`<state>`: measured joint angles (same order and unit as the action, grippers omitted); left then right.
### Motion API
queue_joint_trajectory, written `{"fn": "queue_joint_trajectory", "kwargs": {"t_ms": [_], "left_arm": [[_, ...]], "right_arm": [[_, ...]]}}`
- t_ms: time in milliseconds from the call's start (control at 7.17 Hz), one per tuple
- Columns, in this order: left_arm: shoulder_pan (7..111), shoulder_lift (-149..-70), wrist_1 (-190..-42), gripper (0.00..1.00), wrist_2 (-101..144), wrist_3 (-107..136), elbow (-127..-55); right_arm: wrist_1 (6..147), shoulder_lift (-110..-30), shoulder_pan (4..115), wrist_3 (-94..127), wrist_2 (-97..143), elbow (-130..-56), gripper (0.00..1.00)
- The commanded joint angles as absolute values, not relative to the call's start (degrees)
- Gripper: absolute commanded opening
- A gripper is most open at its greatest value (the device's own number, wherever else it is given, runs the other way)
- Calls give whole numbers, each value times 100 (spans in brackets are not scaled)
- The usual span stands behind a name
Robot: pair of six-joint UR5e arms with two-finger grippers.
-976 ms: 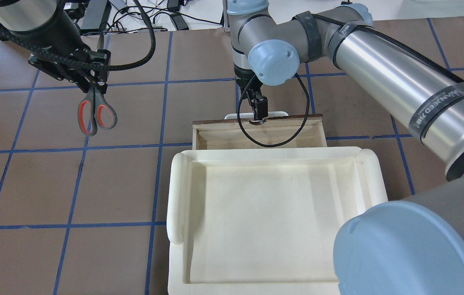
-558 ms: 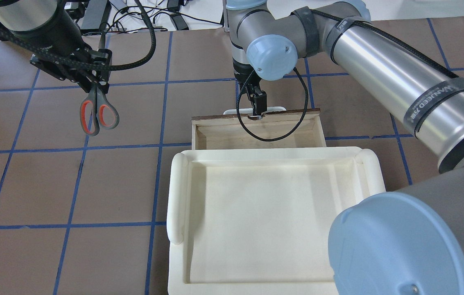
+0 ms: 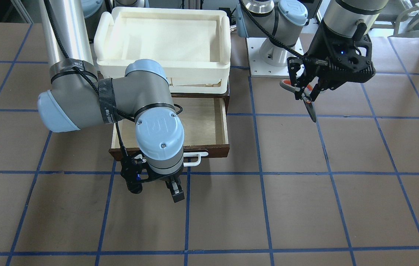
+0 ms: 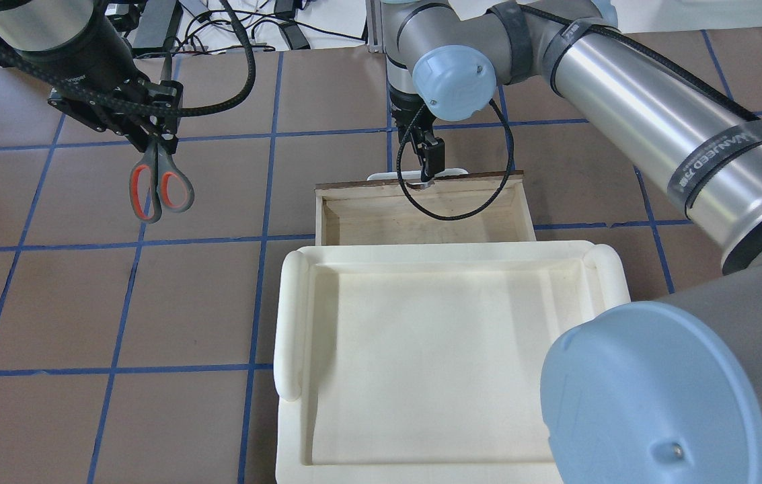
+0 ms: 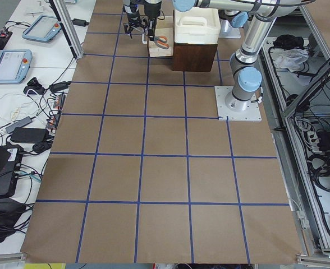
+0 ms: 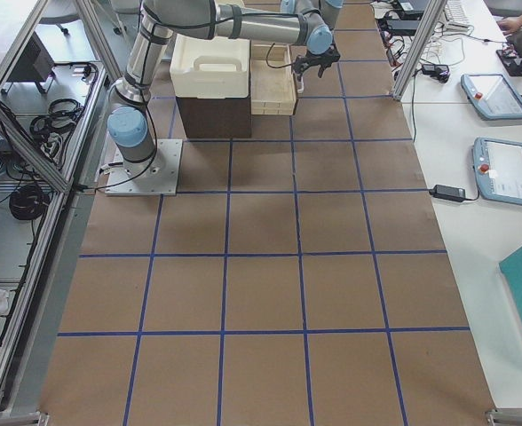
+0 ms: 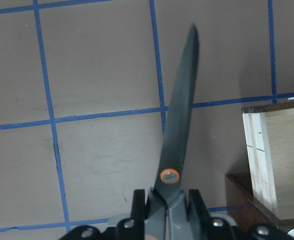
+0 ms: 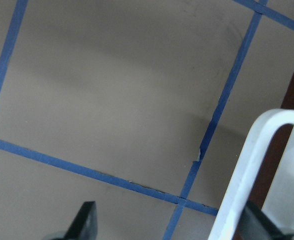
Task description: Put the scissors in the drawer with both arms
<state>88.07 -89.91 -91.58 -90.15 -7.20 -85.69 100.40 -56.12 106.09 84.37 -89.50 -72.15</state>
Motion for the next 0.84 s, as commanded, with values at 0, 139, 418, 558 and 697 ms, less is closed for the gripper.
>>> {"fn": "queue_joint_trajectory", "kwargs": {"t_ms": [0, 139, 418, 558, 697], "left_arm": [[8807, -8991, -9158, 14, -9018, -721, -8569], [8807, -8991, -9158, 14, -9009, -721, -8569], [8807, -8991, -9158, 14, -9018, -729, -8569], [8807, -8991, -9158, 14, -9026, -747, -8569], [8798, -8991, -9158, 14, -9018, -756, -8569]], "right_arm": [[10055, -5581, 10556, 8297, -8947, -7198, 100], [10055, -5581, 10512, 8192, -8947, -7163, 100], [10055, -5581, 10450, 8147, -8947, -7137, 100], [10055, -5538, 10450, 8147, -8947, -7102, 100], [10055, -5520, 10459, 8147, -8939, -7058, 100]]}}
